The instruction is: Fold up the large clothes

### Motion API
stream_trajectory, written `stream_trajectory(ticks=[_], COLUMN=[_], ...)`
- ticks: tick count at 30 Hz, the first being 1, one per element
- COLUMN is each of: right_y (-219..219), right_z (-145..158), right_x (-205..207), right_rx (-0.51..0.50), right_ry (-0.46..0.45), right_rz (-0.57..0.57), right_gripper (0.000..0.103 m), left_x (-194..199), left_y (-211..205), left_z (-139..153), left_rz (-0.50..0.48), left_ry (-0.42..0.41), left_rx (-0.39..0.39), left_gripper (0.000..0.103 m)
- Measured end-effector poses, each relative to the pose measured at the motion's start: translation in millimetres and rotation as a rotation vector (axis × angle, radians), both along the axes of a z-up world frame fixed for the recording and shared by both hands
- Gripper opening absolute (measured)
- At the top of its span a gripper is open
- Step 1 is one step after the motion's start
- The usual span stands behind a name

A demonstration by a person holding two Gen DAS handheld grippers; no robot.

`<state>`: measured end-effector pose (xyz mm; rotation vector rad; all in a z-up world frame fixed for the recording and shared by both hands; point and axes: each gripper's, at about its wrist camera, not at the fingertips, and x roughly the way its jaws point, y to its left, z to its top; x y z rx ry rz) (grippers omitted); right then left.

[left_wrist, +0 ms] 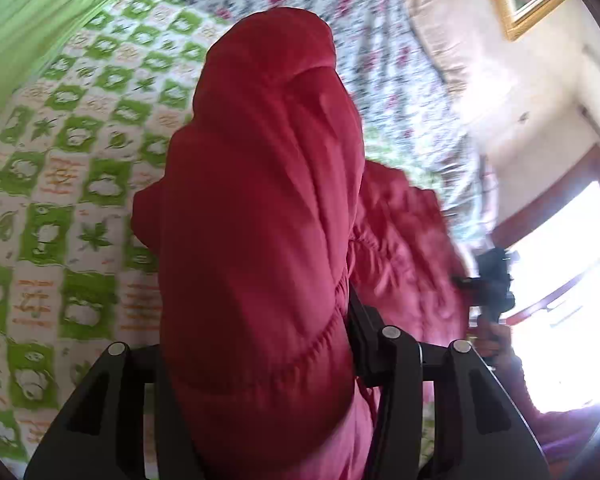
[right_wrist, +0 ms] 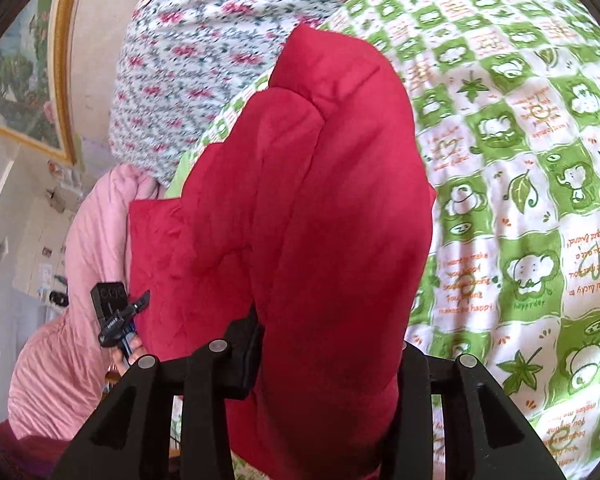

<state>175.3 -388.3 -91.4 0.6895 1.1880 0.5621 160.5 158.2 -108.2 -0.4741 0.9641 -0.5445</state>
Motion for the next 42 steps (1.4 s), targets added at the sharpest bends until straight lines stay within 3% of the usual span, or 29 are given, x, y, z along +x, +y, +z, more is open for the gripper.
stream_trajectory(ticks=[6, 11, 17, 24, 28, 32, 42], right_y=[-1, 9, 16, 20, 18, 16, 17], right_z=[-9, -13, -4, 4, 5, 18, 63], right_x=[2, 3, 2, -1, -3, -11, -28], right_rx=[-0.066, -0.105, -0.220, -0.292, -0.298, -0.342, -0.443], right_ry=[-0.004, 0.007, -0.014, -0.055, -0.062, -0.102, -0.249], right_rz=[-0.021, -0.053, -0.085, -0.121, -0.138, -0.172, -0.255], right_gripper=[0.050, 0.068, 0.087, 0.088, 0.088, 0.088, 0.088], left_x=[-6, -12, -26, -47, -57, -61, -60], left_y=[2, -2, -5, -1, -10, -38, -94], left_z=[-19, -13, 11, 41, 57, 64, 56], left_rz=[0.052, 0.117, 0.205, 0.314, 0.265, 0.193, 0.055], left_ry=[0.031, 0.008, -0.042, -0.167, -0.213, -0.244, -0.252], left_rx=[0.058, 0.144, 0.272, 0.376, 0.339, 0.357, 0.365], left_gripper=[0.063, 0.080, 0.082, 0.082, 0.082, 0.082, 0.082])
